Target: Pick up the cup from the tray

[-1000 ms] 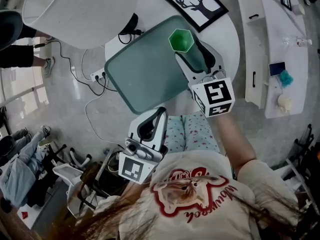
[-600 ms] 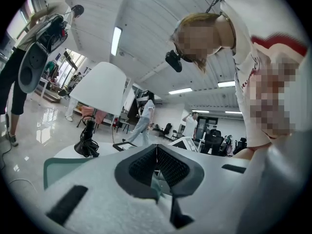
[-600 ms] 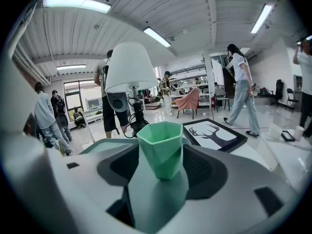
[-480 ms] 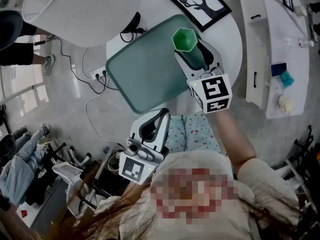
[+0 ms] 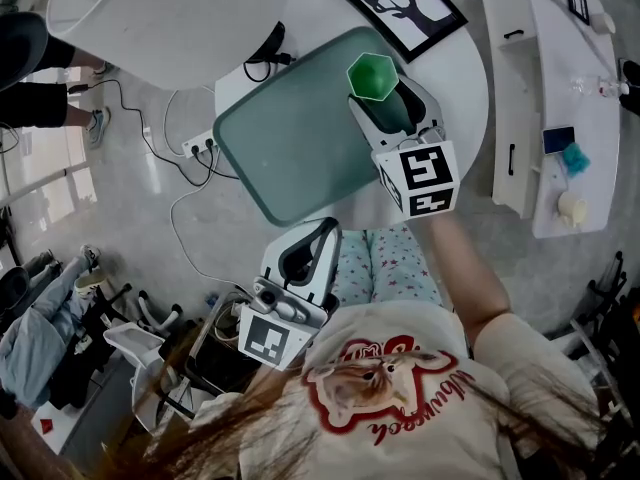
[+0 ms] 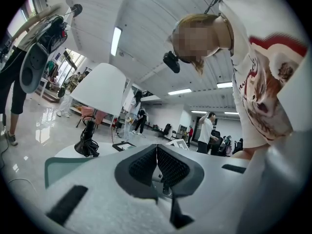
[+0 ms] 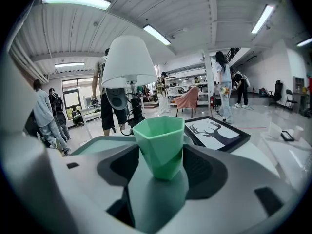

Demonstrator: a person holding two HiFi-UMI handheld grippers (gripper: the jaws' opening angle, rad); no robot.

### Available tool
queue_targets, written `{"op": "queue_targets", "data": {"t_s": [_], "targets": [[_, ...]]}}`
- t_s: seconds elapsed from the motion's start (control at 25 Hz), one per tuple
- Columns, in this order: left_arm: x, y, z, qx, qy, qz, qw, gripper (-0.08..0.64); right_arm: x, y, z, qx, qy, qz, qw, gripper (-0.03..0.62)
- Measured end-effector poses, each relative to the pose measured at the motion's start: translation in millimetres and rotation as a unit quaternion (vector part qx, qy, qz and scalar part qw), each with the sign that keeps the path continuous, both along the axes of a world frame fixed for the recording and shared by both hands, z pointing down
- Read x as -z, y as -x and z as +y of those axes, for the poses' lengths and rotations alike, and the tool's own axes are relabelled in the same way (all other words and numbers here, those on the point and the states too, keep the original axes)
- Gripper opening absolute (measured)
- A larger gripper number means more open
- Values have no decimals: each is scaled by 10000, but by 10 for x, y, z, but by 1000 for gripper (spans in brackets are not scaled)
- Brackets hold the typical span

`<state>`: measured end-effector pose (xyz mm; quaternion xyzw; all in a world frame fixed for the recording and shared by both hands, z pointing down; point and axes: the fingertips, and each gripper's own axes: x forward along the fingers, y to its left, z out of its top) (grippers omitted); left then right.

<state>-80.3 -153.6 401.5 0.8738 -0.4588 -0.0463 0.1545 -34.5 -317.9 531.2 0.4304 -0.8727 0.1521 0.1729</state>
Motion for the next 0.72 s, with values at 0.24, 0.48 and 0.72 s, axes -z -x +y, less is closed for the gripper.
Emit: {"op": "queue_targets", "data": {"t_s": [0.24, 0.48, 0.72], "targets": [[-3, 8, -8, 49, 29, 63, 10000, 15, -40, 35, -44, -40, 7, 29, 10000, 258], [-28, 19, 0, 37, 50, 64, 10000, 14, -59, 72, -109, -80, 40, 46, 9999, 258], [-47, 47, 21, 35, 91, 69, 9999, 14, -96, 68, -209, -170, 20, 16, 9999, 256]]}}
